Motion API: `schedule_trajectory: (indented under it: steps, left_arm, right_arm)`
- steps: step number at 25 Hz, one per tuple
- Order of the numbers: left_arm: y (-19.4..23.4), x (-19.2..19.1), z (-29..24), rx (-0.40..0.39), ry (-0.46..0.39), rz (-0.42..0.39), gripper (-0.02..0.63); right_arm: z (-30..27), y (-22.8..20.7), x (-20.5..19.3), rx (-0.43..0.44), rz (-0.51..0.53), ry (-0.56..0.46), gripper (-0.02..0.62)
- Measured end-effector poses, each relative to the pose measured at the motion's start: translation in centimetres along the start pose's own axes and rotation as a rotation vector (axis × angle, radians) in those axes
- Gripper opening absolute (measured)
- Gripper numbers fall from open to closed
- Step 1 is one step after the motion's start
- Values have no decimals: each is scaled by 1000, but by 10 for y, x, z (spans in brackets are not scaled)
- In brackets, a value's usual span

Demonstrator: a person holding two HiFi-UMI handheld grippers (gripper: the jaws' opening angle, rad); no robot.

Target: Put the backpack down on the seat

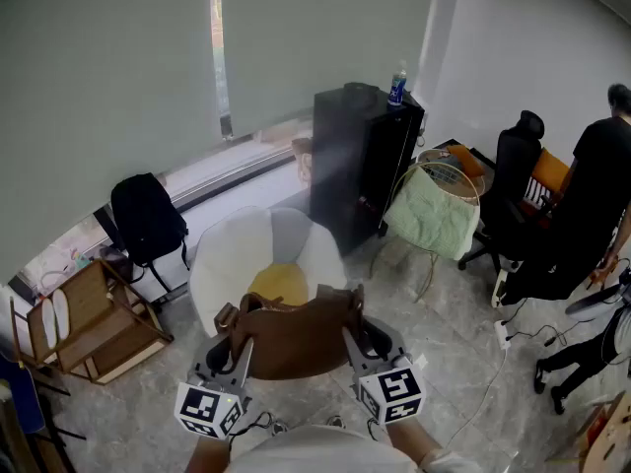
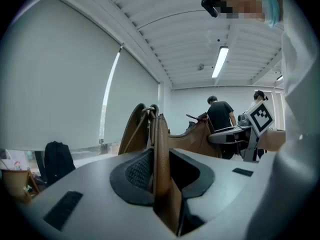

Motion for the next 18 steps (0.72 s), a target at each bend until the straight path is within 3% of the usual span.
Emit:
schedule_trajectory:
  steps: [18]
  left_arm:
    - [-28,3,-6,37,9,6,106]
  right_arm:
    - [11,-25,-8,64,-46,-19,129]
Point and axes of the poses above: the fingertips, and each gripper's own axes: z backward along the fingers, y to its left, x out of its top, the point moved 4 cm from there along z, backward along the fingers, and after that the axes turned 9 degrees about y, right-handed, at the moved point
